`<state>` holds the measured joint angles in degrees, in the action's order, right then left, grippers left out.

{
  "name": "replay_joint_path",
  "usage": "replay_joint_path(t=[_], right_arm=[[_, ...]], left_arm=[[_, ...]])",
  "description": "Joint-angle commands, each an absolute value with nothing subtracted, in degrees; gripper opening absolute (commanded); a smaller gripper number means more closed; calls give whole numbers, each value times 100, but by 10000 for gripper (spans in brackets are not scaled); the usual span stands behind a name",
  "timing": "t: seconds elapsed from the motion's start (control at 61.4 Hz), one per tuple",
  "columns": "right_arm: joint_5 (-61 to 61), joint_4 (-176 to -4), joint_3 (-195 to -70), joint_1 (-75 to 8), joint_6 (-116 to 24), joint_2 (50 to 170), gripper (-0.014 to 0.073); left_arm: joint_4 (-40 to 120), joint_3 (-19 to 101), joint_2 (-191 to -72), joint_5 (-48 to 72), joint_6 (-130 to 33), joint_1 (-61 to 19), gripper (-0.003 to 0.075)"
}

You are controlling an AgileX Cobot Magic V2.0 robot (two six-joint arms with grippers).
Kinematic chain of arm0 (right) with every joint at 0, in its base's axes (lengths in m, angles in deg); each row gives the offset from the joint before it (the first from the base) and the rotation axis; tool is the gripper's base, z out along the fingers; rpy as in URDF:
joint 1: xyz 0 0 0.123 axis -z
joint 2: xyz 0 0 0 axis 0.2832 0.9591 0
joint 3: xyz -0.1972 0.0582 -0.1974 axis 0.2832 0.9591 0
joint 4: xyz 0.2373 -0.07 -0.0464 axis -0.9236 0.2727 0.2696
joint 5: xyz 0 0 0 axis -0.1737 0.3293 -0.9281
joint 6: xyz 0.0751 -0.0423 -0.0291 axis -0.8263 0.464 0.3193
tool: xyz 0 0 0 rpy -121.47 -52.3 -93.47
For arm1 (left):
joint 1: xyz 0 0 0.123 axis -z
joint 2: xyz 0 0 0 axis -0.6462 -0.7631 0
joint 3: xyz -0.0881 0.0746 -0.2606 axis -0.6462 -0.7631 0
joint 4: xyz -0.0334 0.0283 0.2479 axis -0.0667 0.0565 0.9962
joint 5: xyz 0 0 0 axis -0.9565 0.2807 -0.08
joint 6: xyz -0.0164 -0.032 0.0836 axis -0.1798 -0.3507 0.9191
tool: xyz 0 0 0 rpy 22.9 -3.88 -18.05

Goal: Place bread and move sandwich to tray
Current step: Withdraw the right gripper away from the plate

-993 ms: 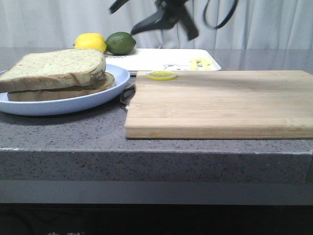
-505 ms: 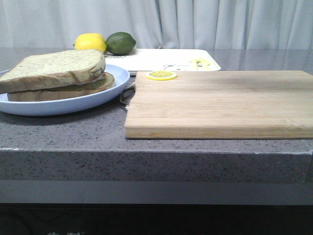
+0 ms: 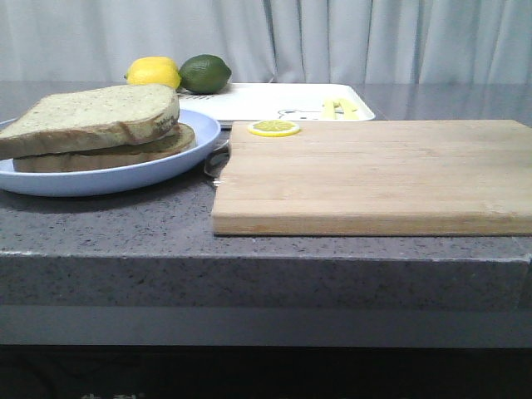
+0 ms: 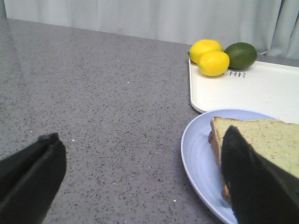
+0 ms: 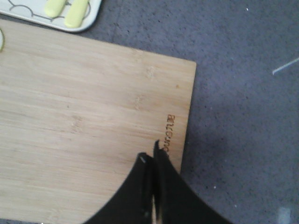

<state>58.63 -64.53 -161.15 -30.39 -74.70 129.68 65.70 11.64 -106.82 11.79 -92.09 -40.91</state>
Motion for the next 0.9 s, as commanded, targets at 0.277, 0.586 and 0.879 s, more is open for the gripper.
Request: replay_joint_path(t=[0.277,0.586,0.879], right_arm=[[3491,-6606,-13136,-2909,-7599,10542,-61],[1480,-6601,-10534,-2911,-7599,8015,-61],[929,-6601,-9365,-2911,-7599,6270,-61]], left_arm=[[6568,1383,-10715,1622,-9274,-4079,659],[6568,1383,-10715,1632,-9274,-4079,659],[6468,1458,-10800,1453,-9274,-4079,659]])
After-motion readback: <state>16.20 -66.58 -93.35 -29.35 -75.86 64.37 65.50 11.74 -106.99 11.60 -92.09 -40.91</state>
